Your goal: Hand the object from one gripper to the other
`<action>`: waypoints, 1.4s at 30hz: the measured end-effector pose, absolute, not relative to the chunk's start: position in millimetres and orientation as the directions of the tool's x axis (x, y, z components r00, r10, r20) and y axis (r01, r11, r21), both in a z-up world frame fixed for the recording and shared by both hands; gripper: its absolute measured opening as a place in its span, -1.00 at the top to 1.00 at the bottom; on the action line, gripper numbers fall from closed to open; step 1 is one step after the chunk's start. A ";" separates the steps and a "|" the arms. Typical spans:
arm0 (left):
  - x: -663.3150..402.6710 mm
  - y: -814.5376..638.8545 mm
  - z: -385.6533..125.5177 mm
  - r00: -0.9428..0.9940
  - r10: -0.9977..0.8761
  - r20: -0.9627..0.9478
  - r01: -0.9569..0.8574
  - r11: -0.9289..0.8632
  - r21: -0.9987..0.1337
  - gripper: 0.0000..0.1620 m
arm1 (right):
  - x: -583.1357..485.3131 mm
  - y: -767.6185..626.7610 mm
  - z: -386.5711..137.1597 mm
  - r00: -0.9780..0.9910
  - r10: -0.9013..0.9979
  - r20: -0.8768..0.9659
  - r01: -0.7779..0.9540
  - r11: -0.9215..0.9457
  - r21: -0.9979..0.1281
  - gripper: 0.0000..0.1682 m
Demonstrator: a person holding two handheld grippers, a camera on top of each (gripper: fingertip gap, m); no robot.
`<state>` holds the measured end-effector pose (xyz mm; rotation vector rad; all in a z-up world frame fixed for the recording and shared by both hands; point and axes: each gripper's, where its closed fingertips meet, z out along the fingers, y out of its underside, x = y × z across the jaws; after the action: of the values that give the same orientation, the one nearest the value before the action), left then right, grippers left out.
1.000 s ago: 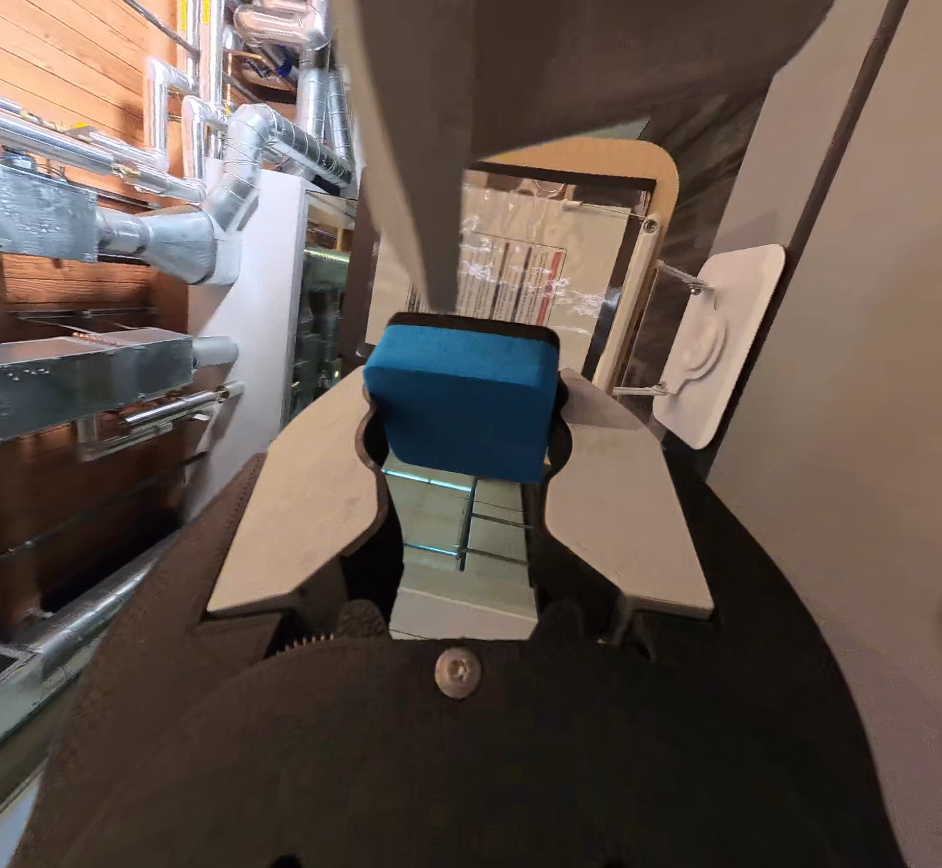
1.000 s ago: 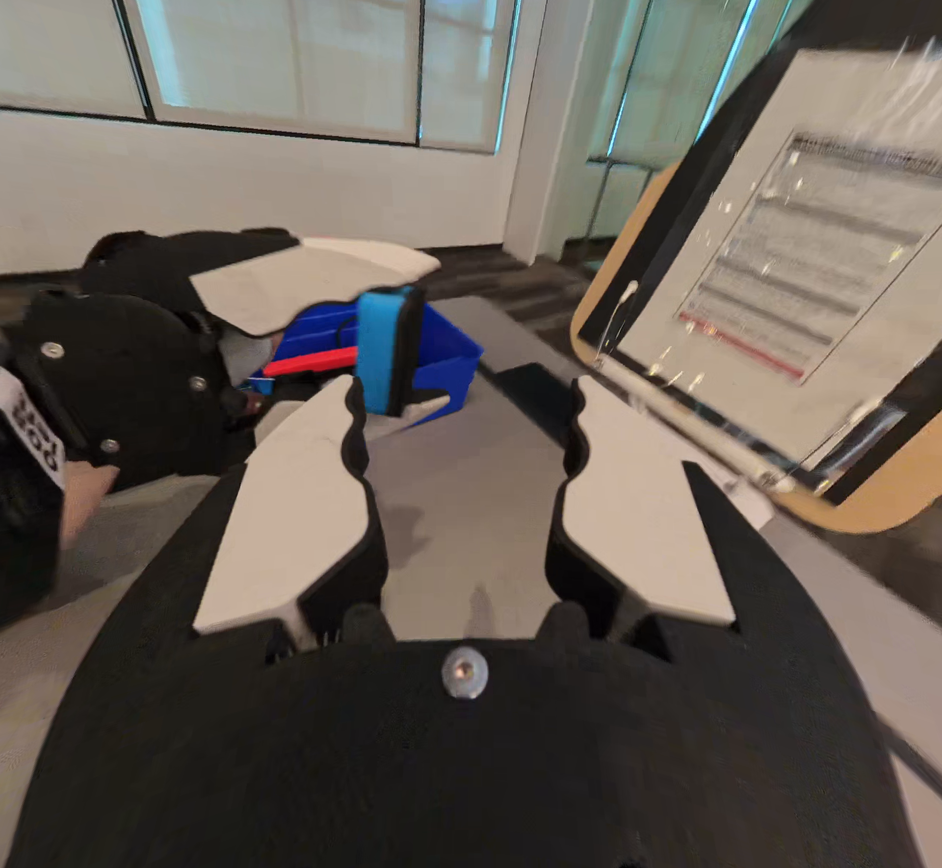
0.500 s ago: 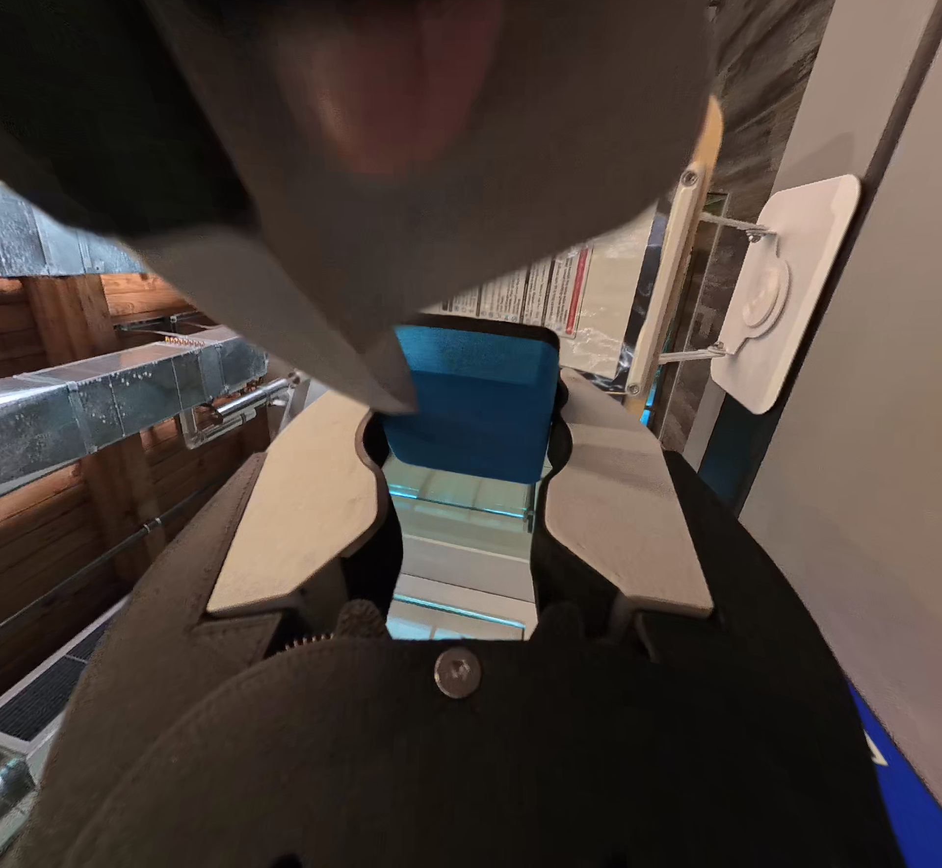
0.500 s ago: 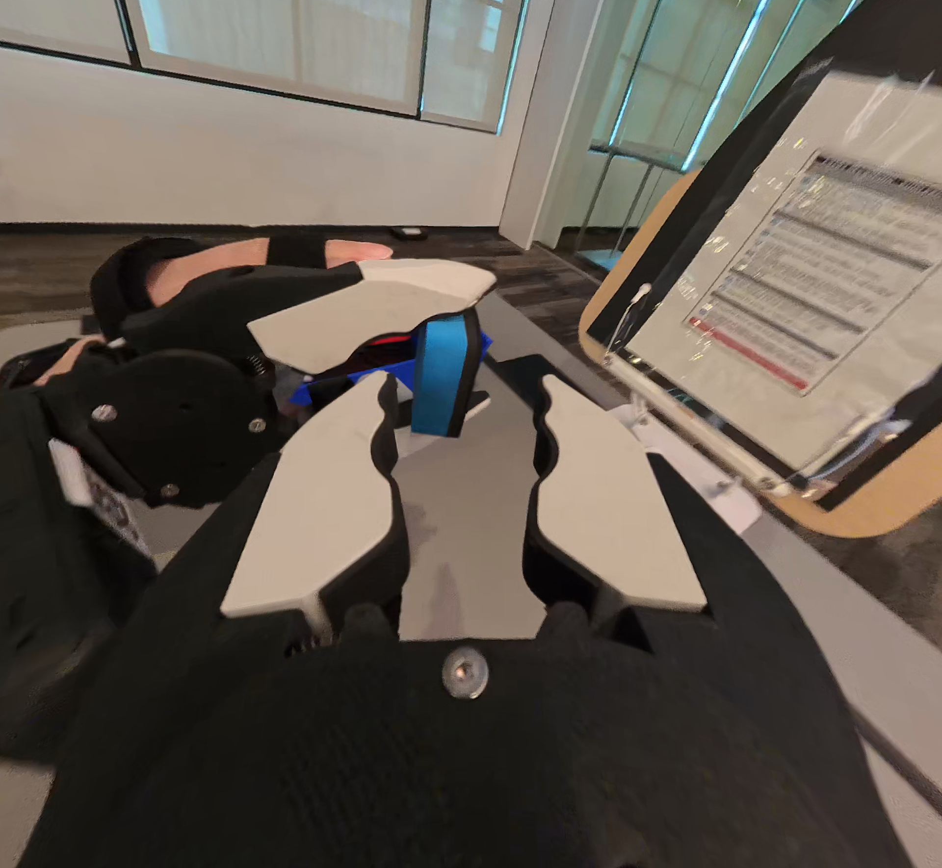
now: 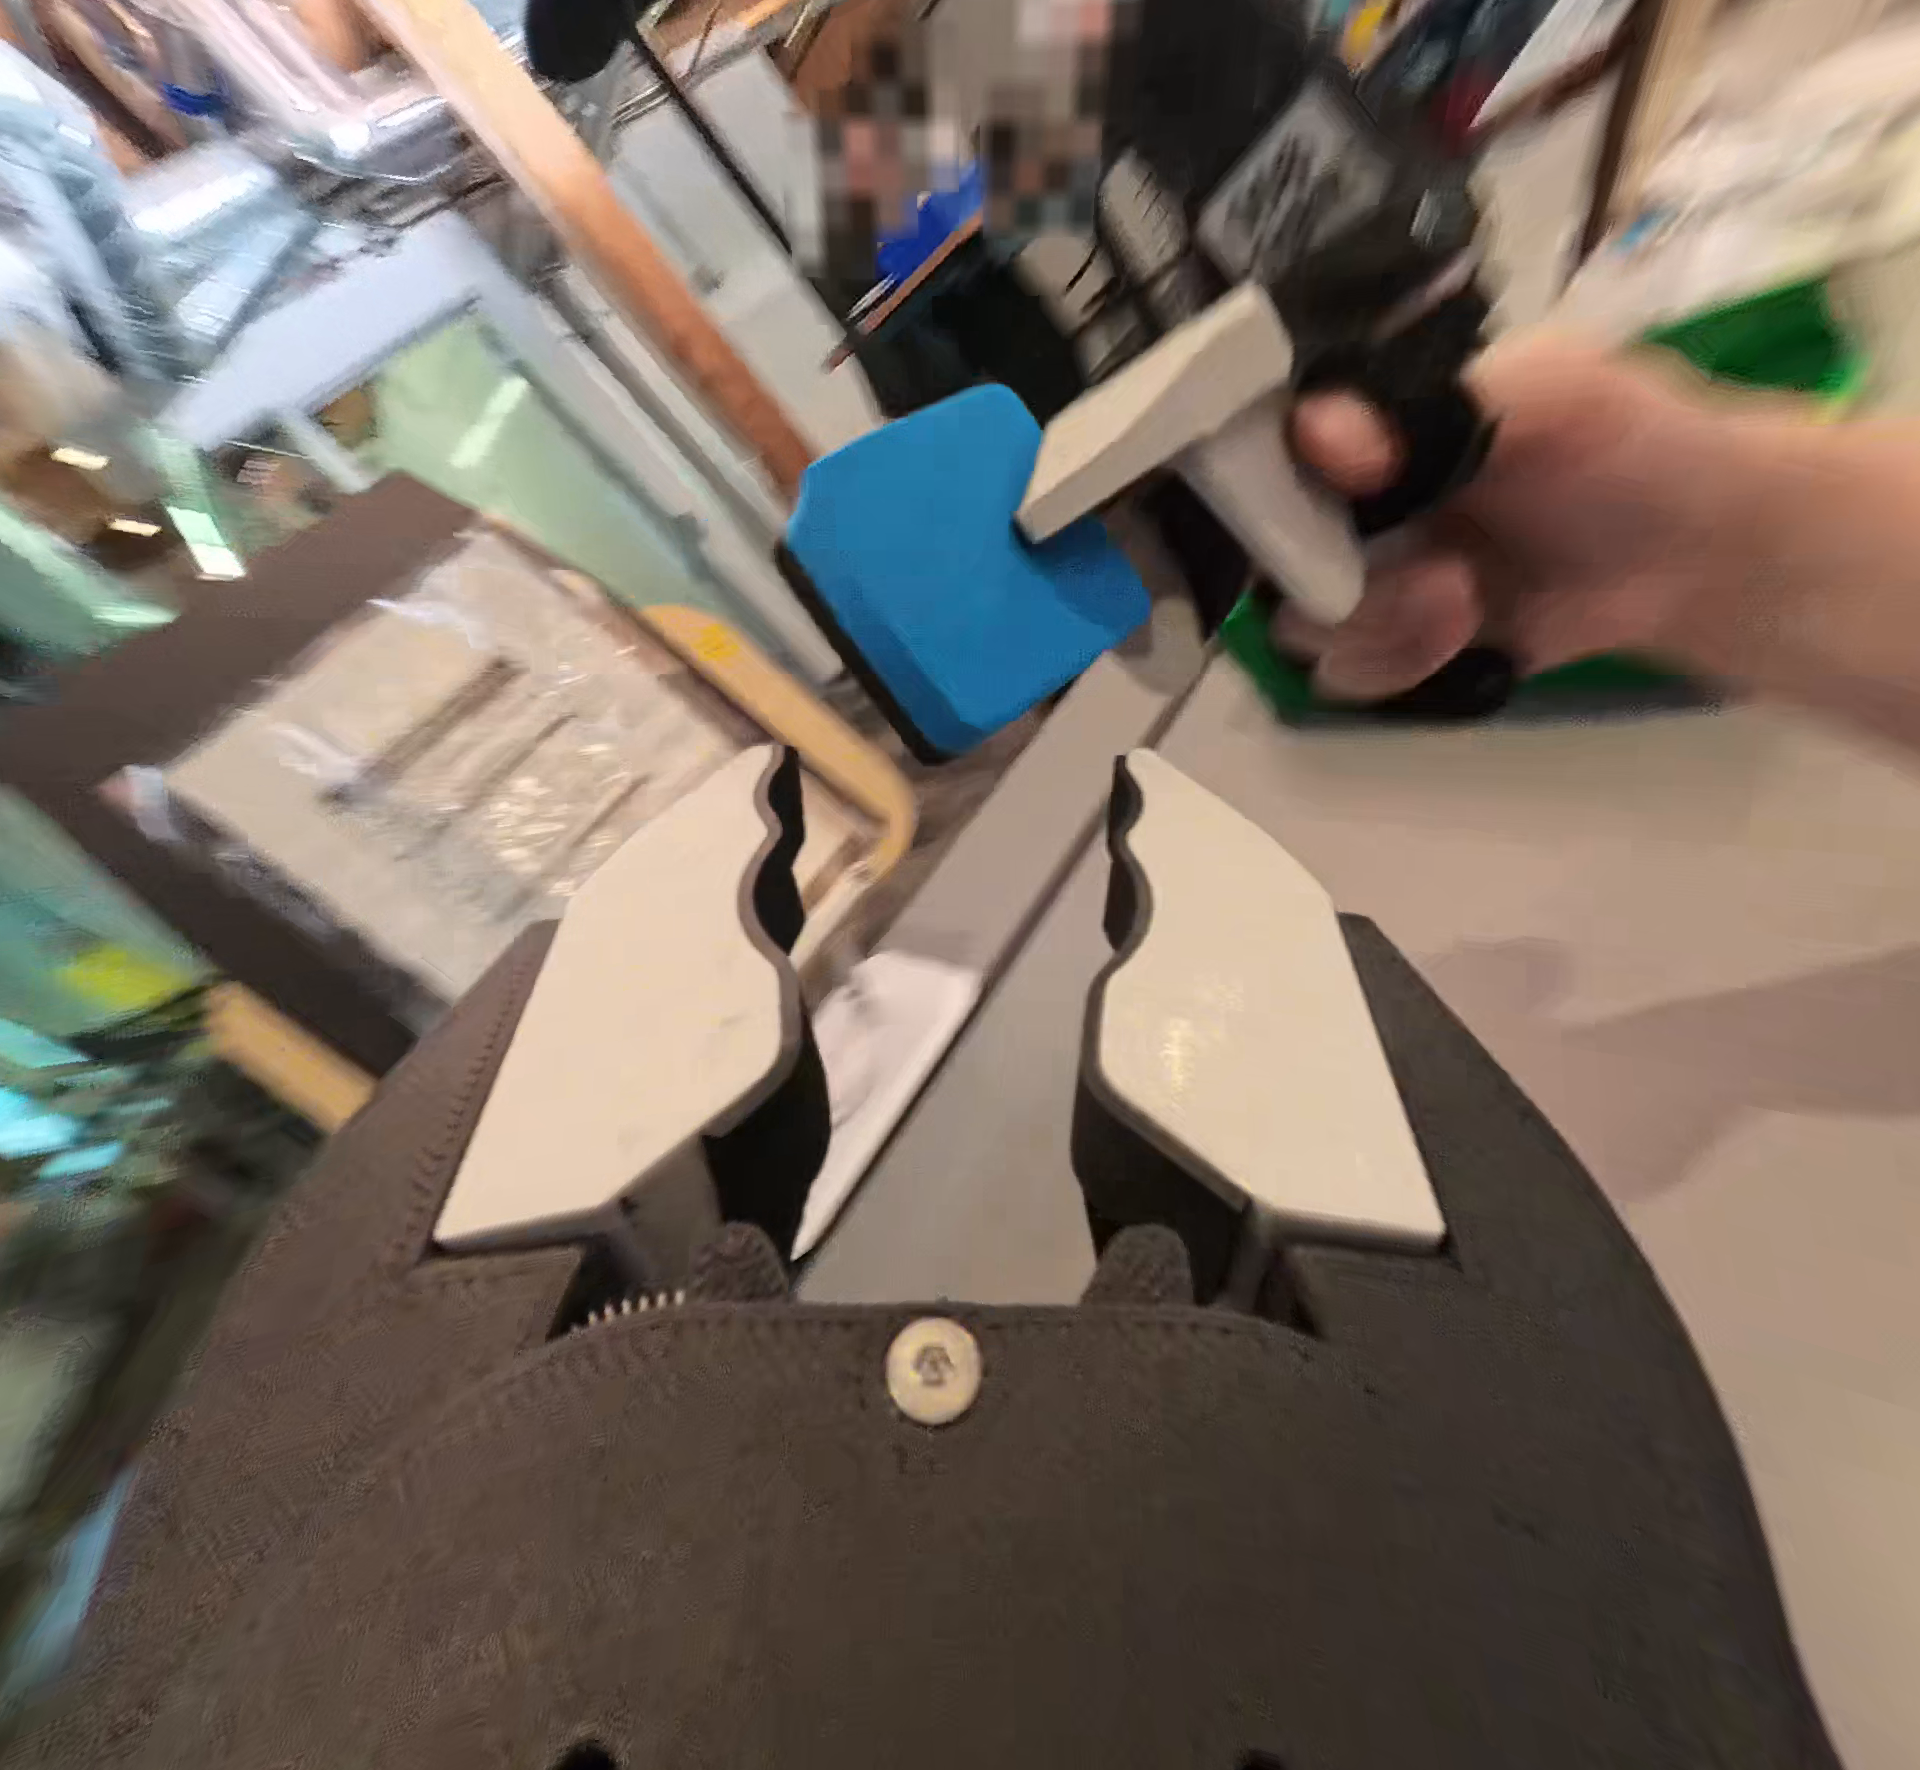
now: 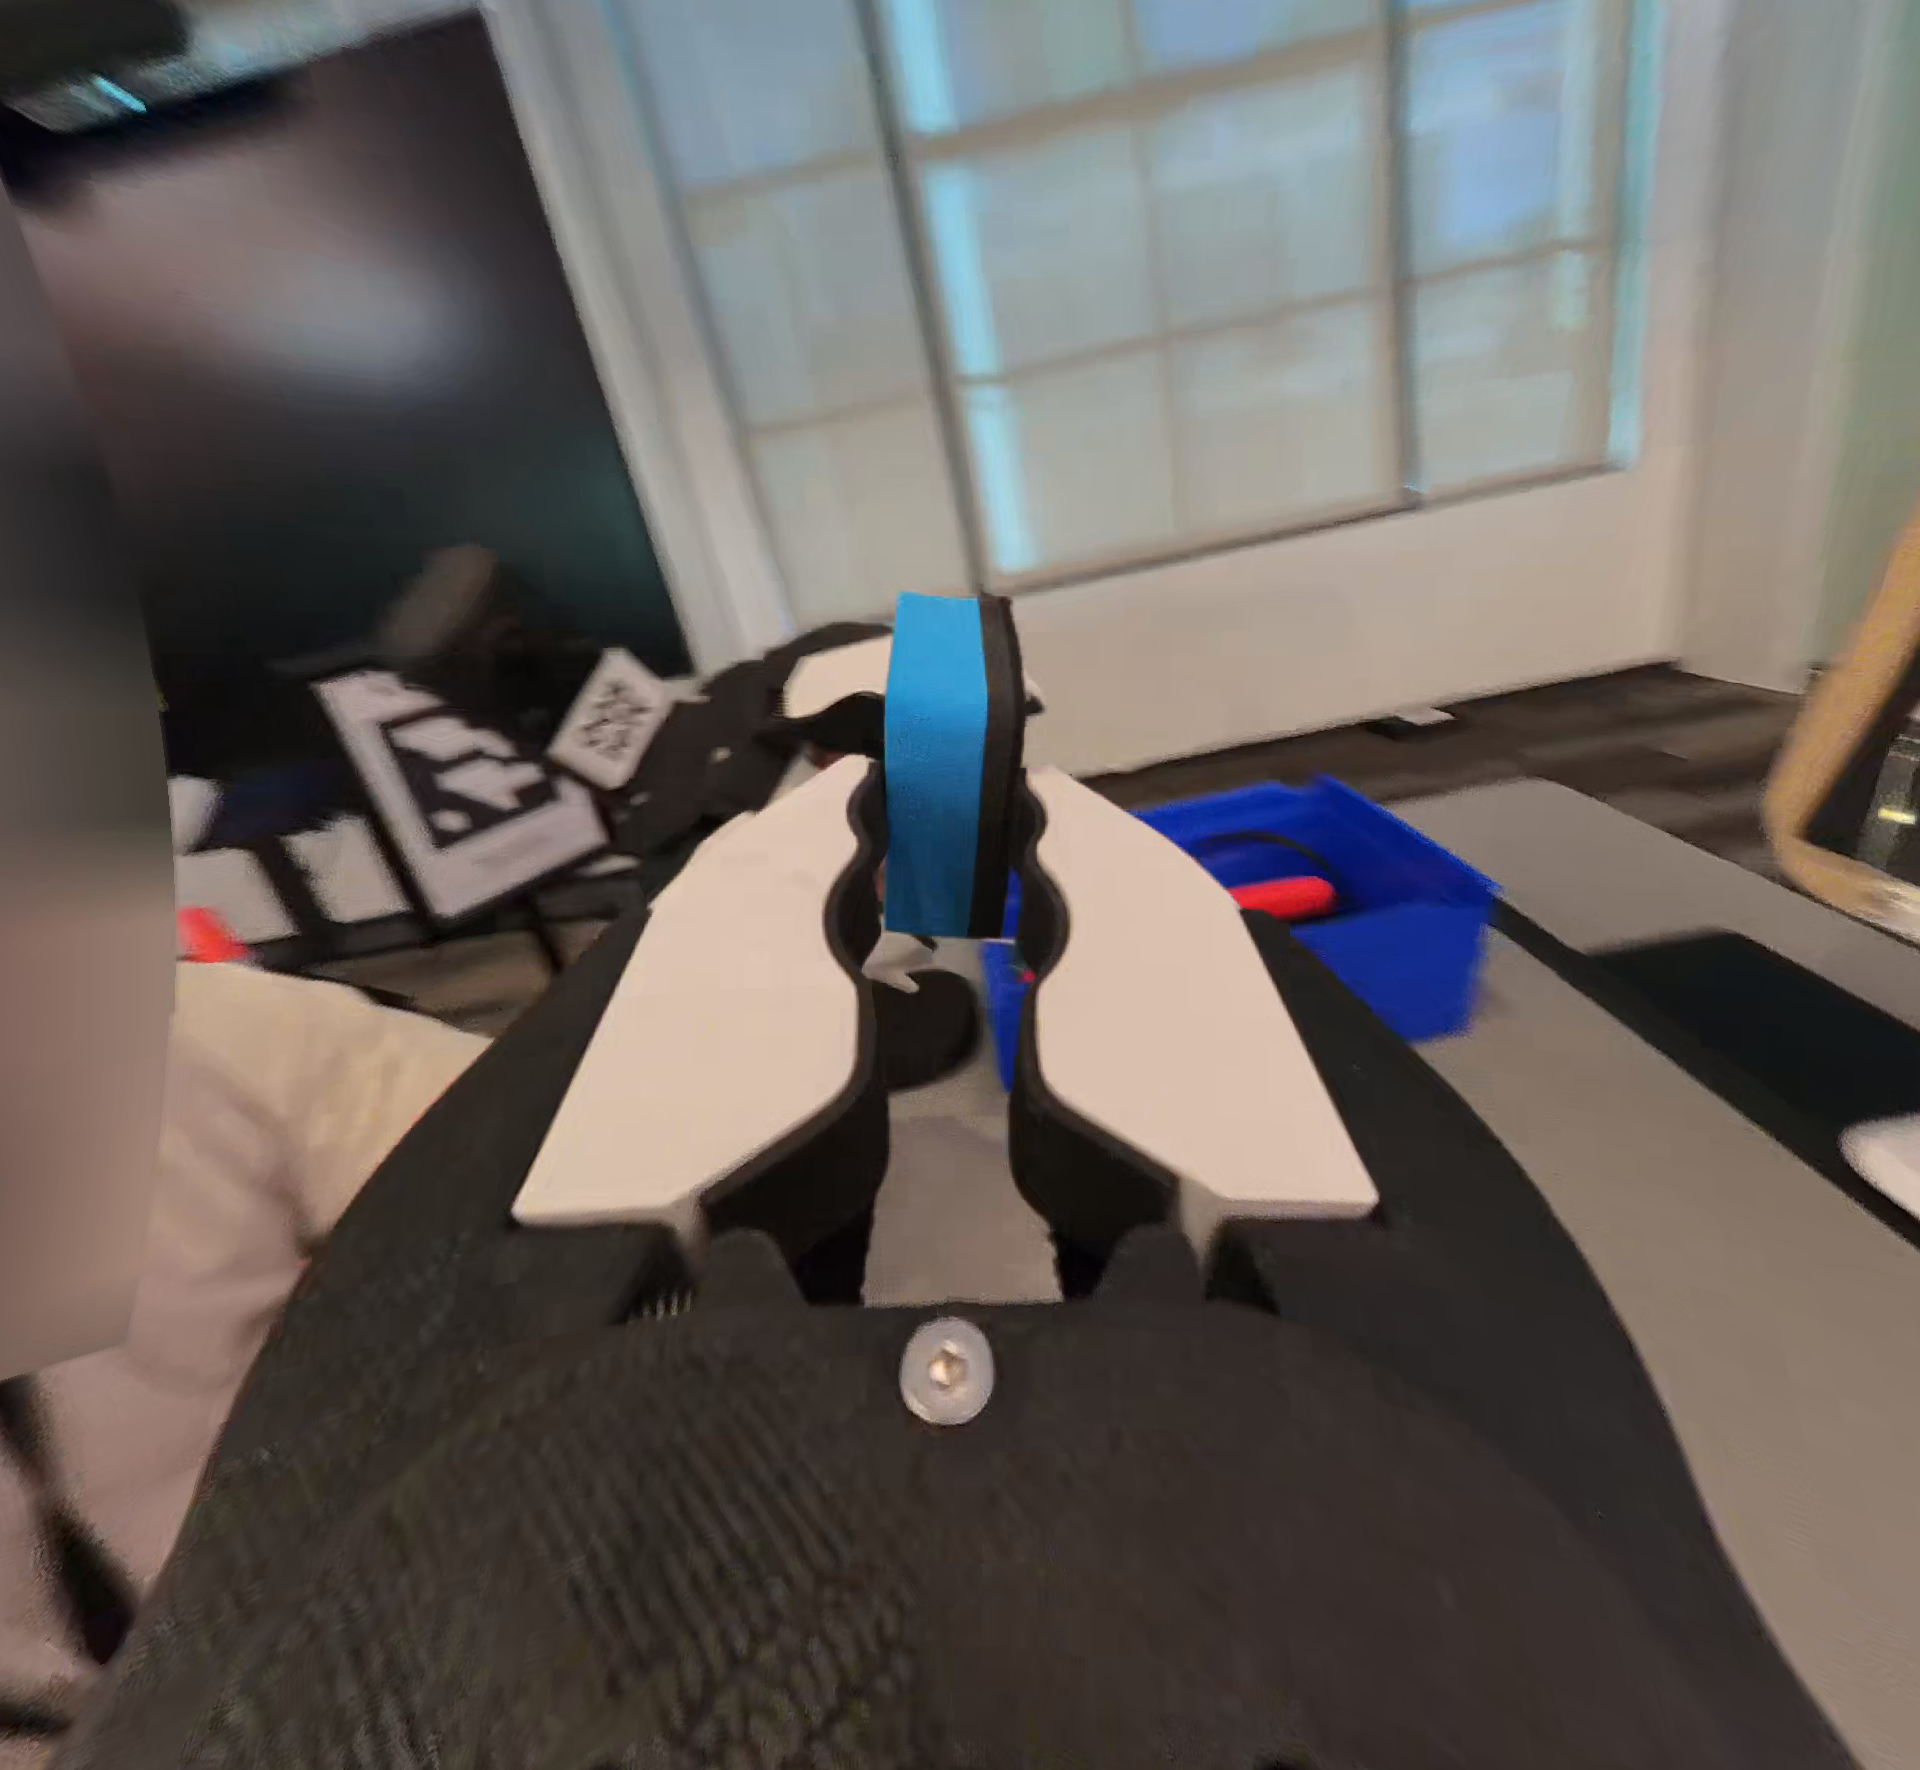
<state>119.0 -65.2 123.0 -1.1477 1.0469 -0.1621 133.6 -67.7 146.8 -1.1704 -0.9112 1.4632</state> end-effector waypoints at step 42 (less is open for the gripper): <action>119.3 -42.1 96.0 0.145 0.070 -0.987 -0.881 0.463 -0.097 0.73 | 114.4 -36.7 93.3 0.454 0.889 0.056 0.208 -0.045 -0.977 0.15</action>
<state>119.3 -42.1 96.0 -0.8421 1.2345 0.8166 114.4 -36.7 93.3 -1.5463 -0.9954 0.7347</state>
